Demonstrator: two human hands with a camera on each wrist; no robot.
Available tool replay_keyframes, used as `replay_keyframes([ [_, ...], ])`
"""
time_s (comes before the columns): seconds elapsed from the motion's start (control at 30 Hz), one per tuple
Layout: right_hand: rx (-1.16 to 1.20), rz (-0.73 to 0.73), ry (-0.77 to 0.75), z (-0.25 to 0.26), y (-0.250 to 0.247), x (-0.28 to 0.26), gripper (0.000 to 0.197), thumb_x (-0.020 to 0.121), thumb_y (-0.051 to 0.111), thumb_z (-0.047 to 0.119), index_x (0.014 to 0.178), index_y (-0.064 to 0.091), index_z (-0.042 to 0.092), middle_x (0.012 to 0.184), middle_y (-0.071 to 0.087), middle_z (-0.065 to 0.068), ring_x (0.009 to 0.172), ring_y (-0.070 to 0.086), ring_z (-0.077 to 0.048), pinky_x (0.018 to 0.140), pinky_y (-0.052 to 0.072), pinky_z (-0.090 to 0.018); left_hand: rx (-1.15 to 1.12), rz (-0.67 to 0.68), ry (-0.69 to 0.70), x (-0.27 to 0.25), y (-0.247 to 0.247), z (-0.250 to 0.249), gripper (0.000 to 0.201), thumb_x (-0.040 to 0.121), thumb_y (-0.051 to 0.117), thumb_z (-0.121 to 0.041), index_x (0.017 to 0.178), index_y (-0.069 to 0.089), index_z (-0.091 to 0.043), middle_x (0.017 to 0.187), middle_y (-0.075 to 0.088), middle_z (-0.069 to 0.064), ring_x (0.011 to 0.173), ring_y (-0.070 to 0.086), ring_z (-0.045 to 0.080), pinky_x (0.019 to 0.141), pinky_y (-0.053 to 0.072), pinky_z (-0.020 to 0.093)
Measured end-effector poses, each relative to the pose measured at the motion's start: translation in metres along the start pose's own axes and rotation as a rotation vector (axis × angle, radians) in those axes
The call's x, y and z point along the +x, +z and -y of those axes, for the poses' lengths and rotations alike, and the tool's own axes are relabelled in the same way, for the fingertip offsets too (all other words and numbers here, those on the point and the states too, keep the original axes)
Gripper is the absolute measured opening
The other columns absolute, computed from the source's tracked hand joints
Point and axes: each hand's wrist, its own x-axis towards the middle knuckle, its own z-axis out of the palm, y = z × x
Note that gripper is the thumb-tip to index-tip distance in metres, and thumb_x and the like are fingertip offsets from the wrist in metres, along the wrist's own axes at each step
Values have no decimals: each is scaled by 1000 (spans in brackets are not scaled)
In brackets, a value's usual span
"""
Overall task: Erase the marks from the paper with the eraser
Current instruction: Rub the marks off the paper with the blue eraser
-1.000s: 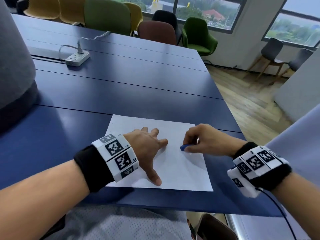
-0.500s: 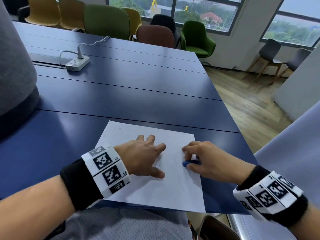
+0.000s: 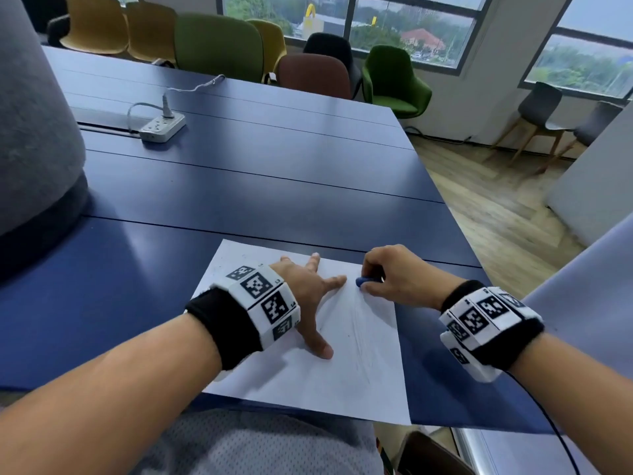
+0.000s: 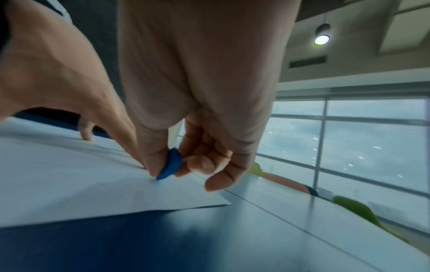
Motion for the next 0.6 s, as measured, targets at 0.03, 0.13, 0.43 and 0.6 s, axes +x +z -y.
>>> replay_keyframes([
  [0.03,11,36,-47,3,1,-4,19,85,71,29,73,60,19,74,59,7,62,52,-8,58,41,-21,4,-1,-1,0,0,0,126,56,70,-81,150,-9,-51,163,-13,5,144,15,49,106,35,52],
  [0.13,12,164,-121,13,-2,-6,19,82,74,31,75,66,15,74,64,1,60,52,-10,57,45,-23,26,-5,6,-2,-1,-1,126,58,70,-80,151,-9,-49,163,-11,8,142,18,51,107,35,51],
  [0.43,52,249,-84,19,-9,-4,17,76,78,22,69,66,12,72,65,-8,56,47,-8,55,40,-21,16,-1,-8,-1,-1,-2,130,54,73,-79,151,-8,-49,163,-11,8,142,11,55,109,35,57],
  [0.6,24,164,-44,17,-13,7,15,76,79,25,74,71,13,68,65,1,53,49,-4,54,40,-17,60,-16,-7,-4,-3,-6,128,58,73,-78,152,-8,-47,163,-9,12,140,21,54,107,35,51],
])
